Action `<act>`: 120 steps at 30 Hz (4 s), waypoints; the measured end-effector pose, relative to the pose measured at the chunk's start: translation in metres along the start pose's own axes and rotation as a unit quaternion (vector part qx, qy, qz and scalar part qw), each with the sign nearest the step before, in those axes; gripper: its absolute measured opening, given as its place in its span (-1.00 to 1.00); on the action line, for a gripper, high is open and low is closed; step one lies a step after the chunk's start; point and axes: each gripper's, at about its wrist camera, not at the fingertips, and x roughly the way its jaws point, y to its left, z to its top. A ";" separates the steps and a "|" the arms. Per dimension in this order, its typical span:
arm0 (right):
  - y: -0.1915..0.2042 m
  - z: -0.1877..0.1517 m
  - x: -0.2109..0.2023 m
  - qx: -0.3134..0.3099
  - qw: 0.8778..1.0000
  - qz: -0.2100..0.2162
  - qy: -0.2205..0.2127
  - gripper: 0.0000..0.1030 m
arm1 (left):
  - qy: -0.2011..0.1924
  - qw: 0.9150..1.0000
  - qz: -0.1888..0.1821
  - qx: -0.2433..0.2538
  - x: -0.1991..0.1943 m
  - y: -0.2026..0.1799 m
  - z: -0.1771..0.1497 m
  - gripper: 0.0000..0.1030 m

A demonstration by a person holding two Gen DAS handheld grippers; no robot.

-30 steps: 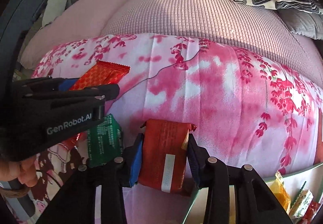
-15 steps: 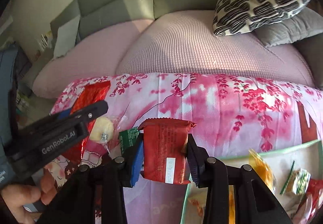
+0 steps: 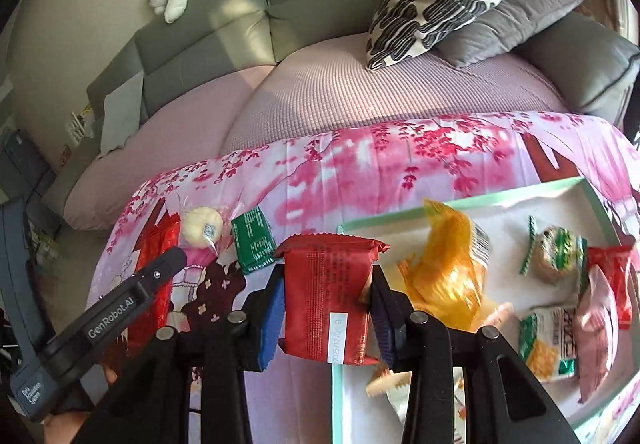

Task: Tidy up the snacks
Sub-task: 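Carry the red patterned packet with the left tool over the tray while the right tool carries the red wafer, then open the left tool to drop the red packet in the tray while the right tool releases the wafer, then withdraw both open tools from the tray toward the bun and green packet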

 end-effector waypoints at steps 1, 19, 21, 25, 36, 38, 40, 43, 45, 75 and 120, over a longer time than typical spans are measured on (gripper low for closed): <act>-0.002 -0.003 -0.004 0.000 1.000 -0.001 -0.002 -0.19 | -0.003 1.000 0.001 0.001 -0.003 -0.003 -0.001 -0.12; -0.052 -0.017 -0.039 0.044 0.999 -0.010 -0.023 -0.18 | -0.037 0.997 -0.035 0.055 -0.036 -0.085 -0.029 -0.12; -0.064 -0.018 -0.042 0.056 0.998 -0.017 -0.025 -0.18 | -0.036 0.997 -0.039 0.063 -0.035 -0.094 -0.032 -0.12; -0.094 -0.018 -0.055 0.081 0.995 -0.035 -0.037 -0.18 | -0.029 0.995 -0.051 0.080 -0.033 -0.113 -0.039 -0.12; -0.154 -0.017 -0.090 0.135 0.984 -0.092 -0.069 -0.19 | -0.014 0.989 -0.089 0.114 -0.035 -0.151 -0.055 -0.12; -0.156 -0.017 -0.089 0.135 0.984 -0.093 -0.066 -0.19 | -0.009 0.989 -0.091 0.118 -0.033 -0.155 -0.057 -0.12; -0.155 -0.018 -0.087 0.133 0.985 -0.090 -0.061 -0.19 | -0.003 0.988 -0.096 0.119 -0.031 -0.156 -0.059 -0.12; -0.151 -0.018 -0.080 0.126 0.987 -0.084 -0.053 -0.18 | 0.008 0.989 -0.097 0.115 -0.026 -0.155 -0.061 -0.12; -0.149 -0.018 -0.077 0.123 0.988 -0.081 -0.047 -0.18 | 0.016 0.989 -0.096 0.115 -0.022 -0.156 -0.062 -0.12; -0.148 -0.026 -0.044 0.113 0.990 -0.084 0.005 -0.16 | 0.095 0.981 -0.089 0.142 0.016 -0.173 -0.093 -0.12; -0.150 -0.022 -0.061 0.105 0.987 -0.118 -0.018 0.69 | 0.033 0.998 0.020 0.058 0.001 -0.113 -0.056 0.51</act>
